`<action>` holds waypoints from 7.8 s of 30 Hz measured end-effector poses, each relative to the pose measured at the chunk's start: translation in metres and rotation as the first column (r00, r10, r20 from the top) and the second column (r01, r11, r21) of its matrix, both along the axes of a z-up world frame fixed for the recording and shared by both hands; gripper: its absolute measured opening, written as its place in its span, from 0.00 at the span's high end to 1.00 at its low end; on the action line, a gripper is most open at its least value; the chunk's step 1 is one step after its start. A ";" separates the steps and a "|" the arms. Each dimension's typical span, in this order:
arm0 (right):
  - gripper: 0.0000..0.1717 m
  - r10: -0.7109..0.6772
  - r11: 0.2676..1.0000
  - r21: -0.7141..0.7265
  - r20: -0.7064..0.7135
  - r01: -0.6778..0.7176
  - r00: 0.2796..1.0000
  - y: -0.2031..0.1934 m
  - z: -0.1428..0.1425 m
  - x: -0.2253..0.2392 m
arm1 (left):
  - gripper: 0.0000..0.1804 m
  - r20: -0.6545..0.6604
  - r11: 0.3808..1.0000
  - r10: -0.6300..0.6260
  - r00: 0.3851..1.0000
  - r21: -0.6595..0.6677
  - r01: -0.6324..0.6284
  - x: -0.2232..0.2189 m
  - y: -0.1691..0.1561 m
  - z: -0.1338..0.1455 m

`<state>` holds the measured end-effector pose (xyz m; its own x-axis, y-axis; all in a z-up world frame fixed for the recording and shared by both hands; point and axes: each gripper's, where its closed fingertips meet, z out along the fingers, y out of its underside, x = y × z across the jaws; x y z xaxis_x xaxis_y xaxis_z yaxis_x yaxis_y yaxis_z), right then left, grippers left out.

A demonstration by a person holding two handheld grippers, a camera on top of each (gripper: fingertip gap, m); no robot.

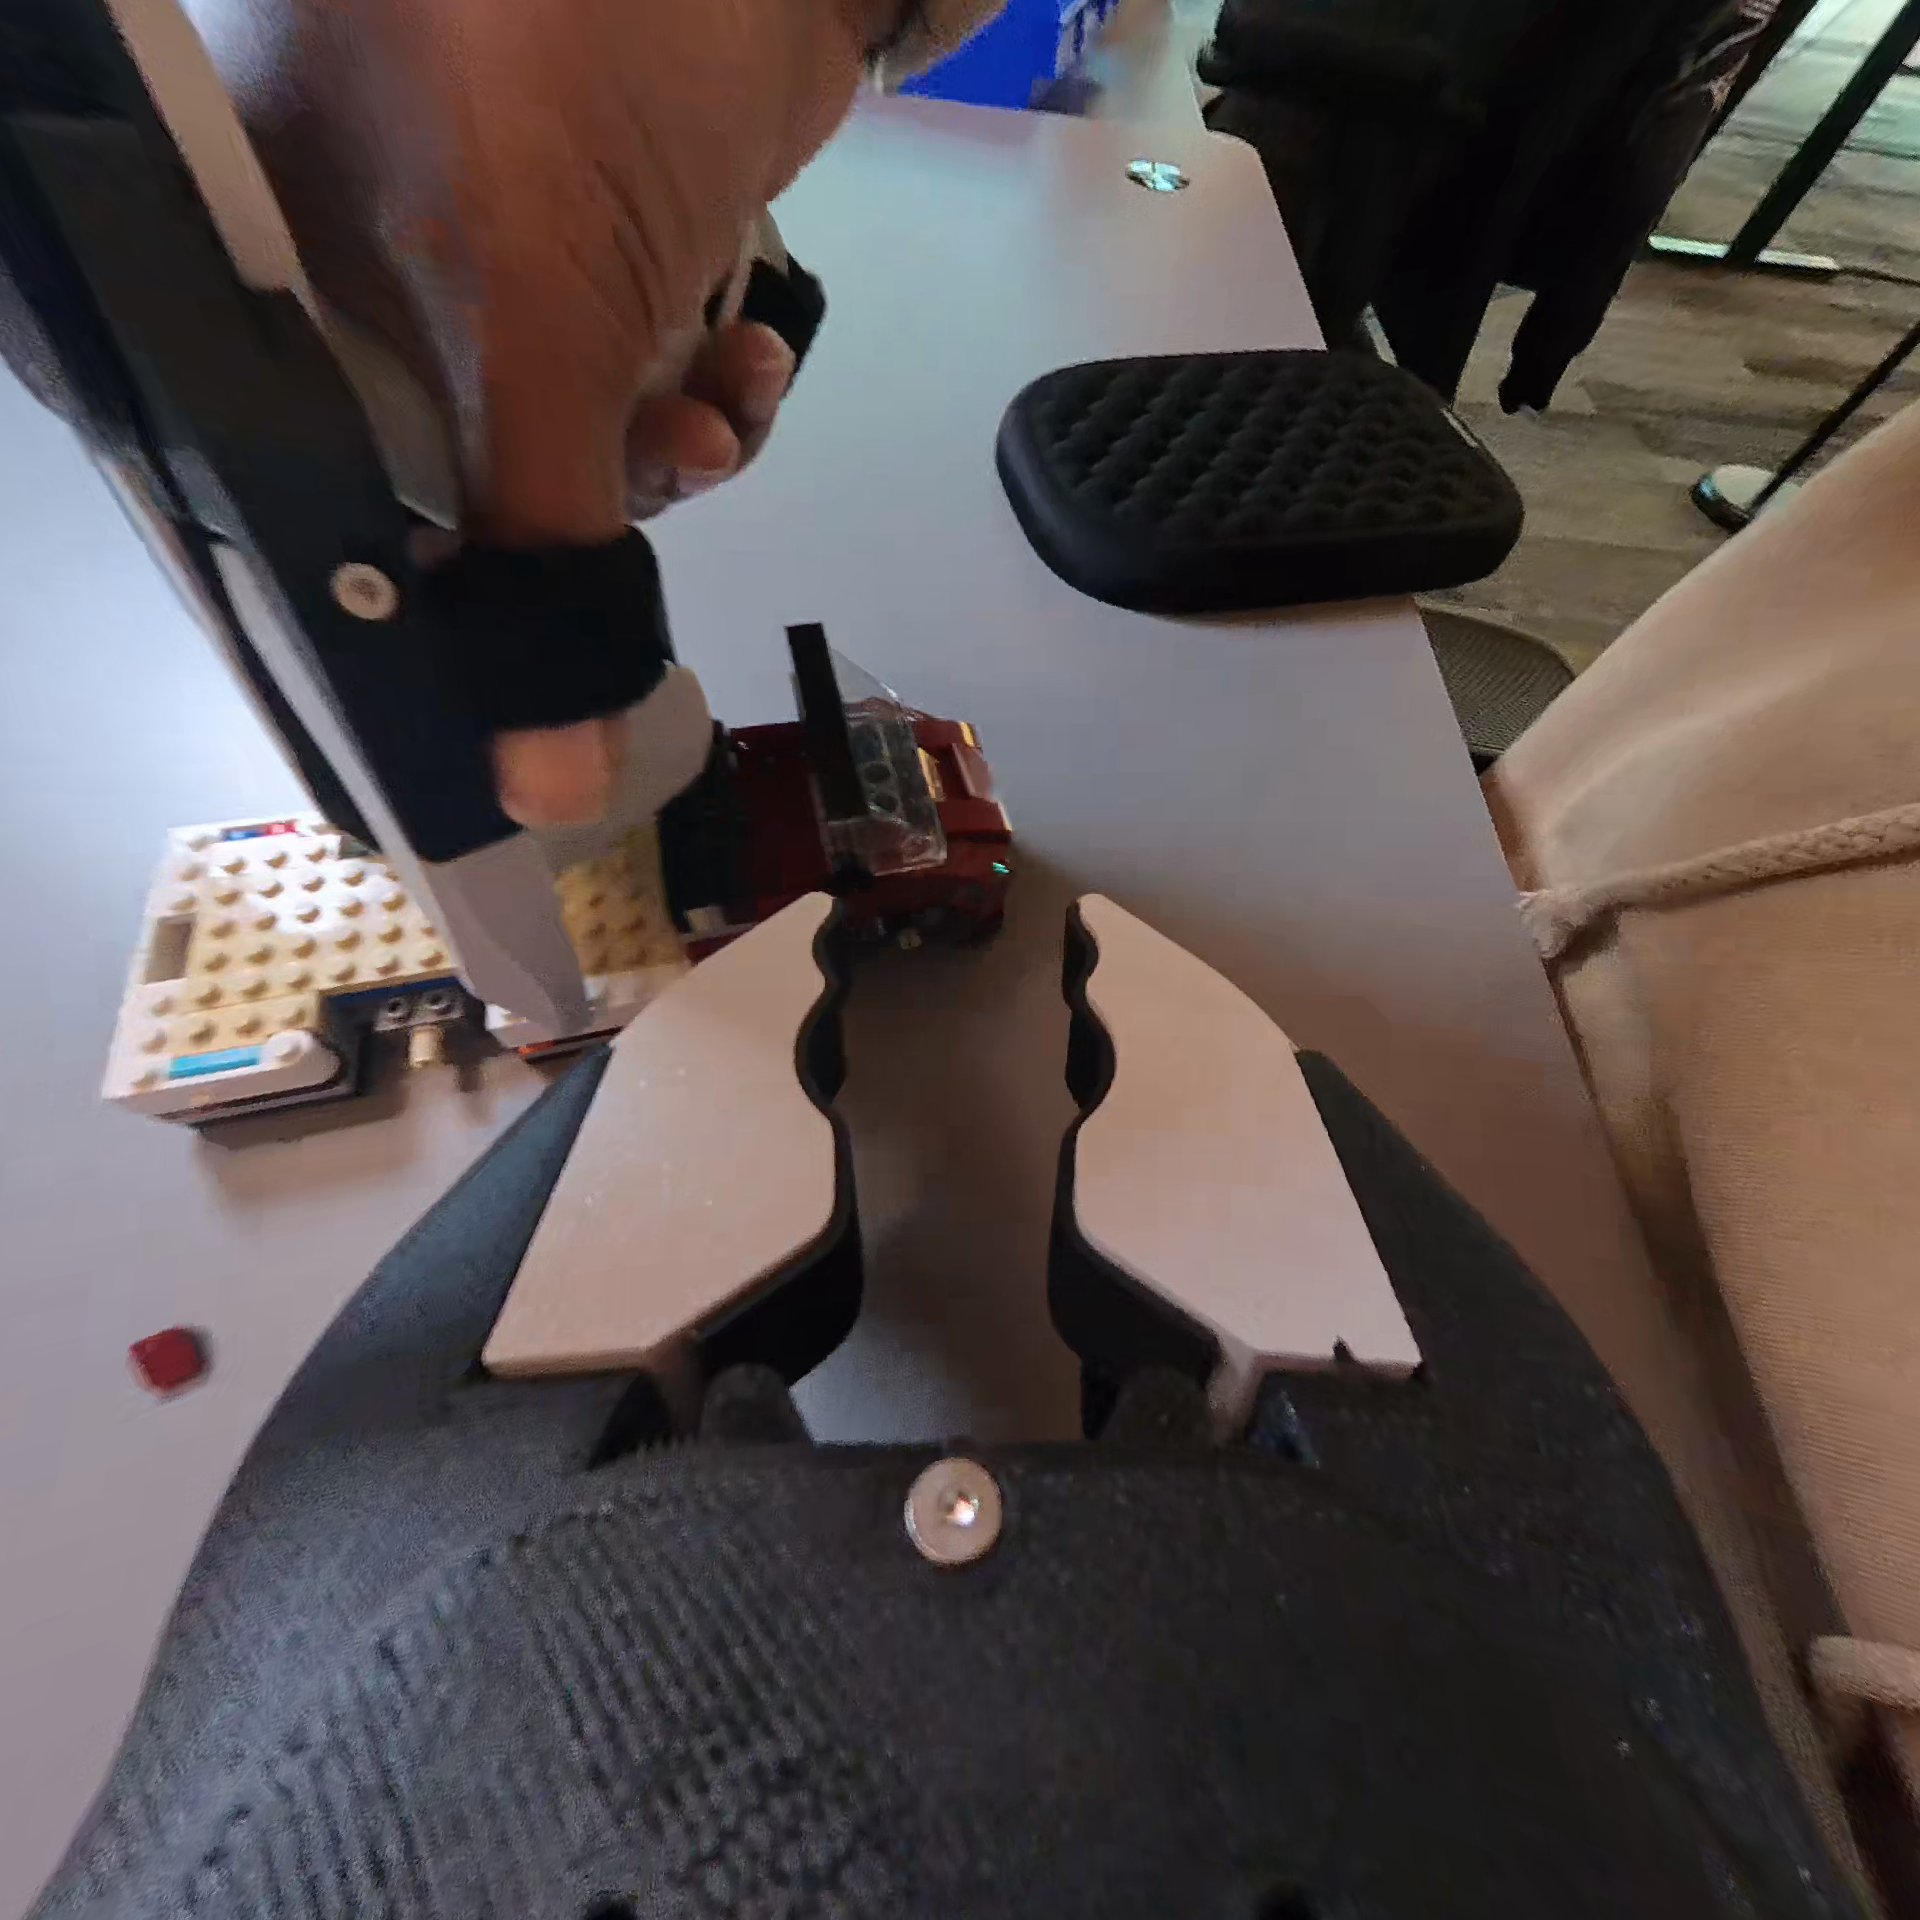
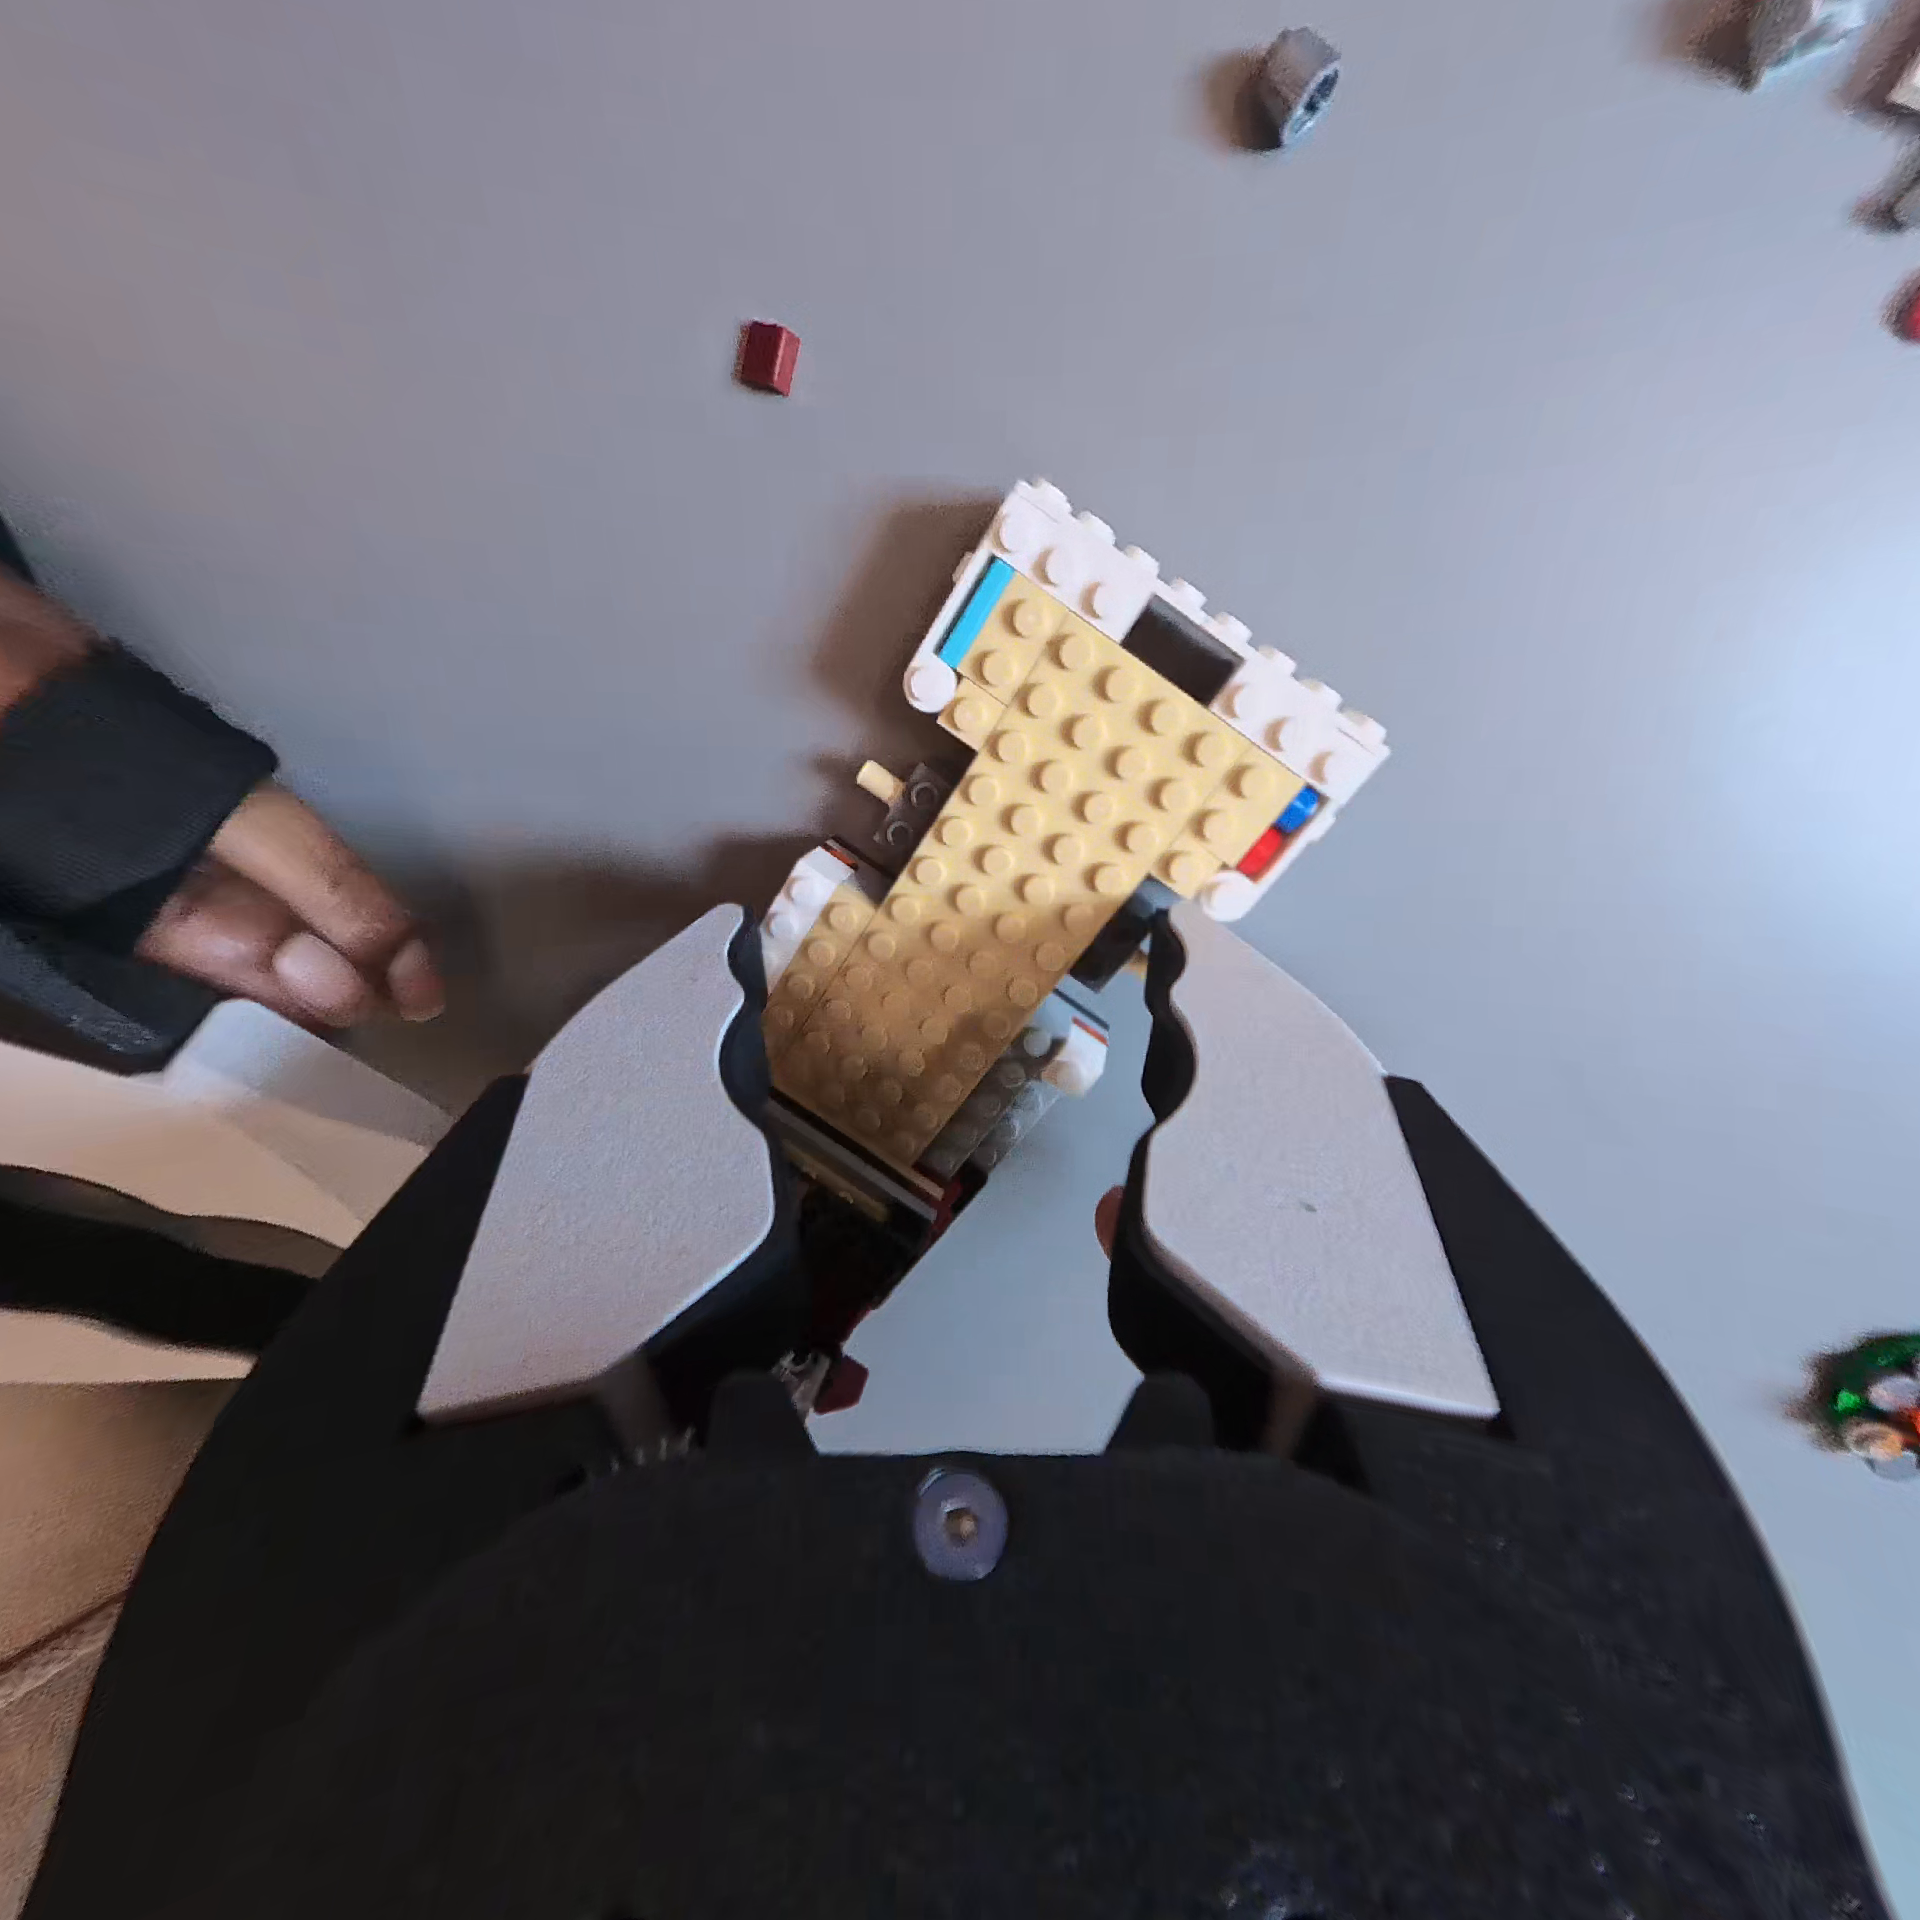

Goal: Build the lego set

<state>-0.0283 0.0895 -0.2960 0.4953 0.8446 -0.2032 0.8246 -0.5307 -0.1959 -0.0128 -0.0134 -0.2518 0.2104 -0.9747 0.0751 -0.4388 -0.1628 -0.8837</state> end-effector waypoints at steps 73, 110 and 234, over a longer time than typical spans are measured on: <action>0.88 0.445 0.827 0.560 -0.599 -0.048 0.666 -0.042 0.064 0.049 | 0.96 -0.032 0.985 0.145 0.989 0.096 -0.142 -0.064 0.081 0.012; 0.89 0.367 0.892 0.405 -0.384 -0.203 0.847 -0.107 0.020 0.057 | 0.81 -0.304 0.938 -0.157 0.940 0.253 0.239 0.006 0.017 -0.017; 0.66 0.186 0.975 0.202 -0.518 -0.092 0.835 -0.028 0.039 0.040 | 0.52 -0.178 0.950 0.077 0.981 0.310 -0.019 -0.047 0.069 0.014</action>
<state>0.0114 0.0618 -0.2572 0.2259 0.9403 -0.2548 0.6312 -0.3405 -0.6969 -0.0596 0.0553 -0.2374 0.2391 -0.9327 -0.2699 -0.5980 0.0776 -0.7977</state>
